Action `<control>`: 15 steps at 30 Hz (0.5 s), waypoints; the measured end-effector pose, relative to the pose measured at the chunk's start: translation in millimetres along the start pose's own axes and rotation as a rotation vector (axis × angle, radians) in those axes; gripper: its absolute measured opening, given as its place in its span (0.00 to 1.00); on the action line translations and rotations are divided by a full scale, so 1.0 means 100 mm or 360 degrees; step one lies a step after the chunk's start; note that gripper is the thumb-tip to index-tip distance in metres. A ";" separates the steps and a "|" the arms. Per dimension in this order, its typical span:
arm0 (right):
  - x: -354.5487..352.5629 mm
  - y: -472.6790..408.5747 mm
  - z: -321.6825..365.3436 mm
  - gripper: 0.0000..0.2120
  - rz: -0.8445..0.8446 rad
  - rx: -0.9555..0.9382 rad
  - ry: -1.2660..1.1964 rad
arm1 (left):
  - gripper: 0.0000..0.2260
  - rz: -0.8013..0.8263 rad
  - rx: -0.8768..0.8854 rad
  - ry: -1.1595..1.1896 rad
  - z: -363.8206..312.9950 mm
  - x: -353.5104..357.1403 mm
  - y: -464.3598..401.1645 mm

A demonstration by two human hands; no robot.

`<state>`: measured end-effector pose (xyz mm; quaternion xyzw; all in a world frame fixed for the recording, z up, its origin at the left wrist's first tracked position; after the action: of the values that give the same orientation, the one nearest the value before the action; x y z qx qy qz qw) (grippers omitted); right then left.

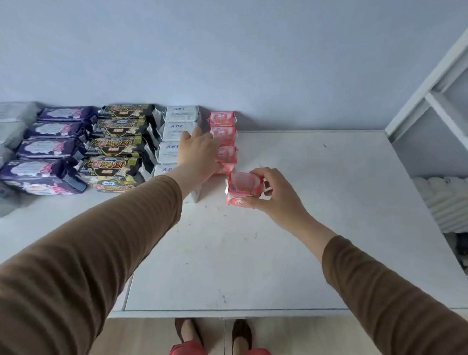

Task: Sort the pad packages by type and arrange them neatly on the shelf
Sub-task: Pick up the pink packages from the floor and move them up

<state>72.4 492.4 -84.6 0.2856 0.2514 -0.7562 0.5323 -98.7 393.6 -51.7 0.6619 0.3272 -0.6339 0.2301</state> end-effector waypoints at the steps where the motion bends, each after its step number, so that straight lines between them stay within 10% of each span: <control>1: 0.03 -0.03 -0.02 0.27 0.0019 0.0003 0.0005 | 0.20 0.0004 -0.0017 0.0005 0.03 0.03 -0.04; 15: 0.42 -0.52 0.11 0.28 0.0038 -0.0164 0.0355 | 0.18 0.0018 -0.0009 0.0300 0.27 -0.21 -0.01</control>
<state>10.0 472.4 -102.2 0.3432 0.3442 -0.6995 0.5238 -117.7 371.5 -33.3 0.7197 0.3455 -0.5667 0.2038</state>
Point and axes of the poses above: each hand's wrist, its own y-axis away from the middle knuckle, its own x-axis out of the palm, z = x × y, the point moved 9 cm from there along -y, towards the middle knuckle, and after that the axes turned 14 degrees about y, right-handed, at the moved point
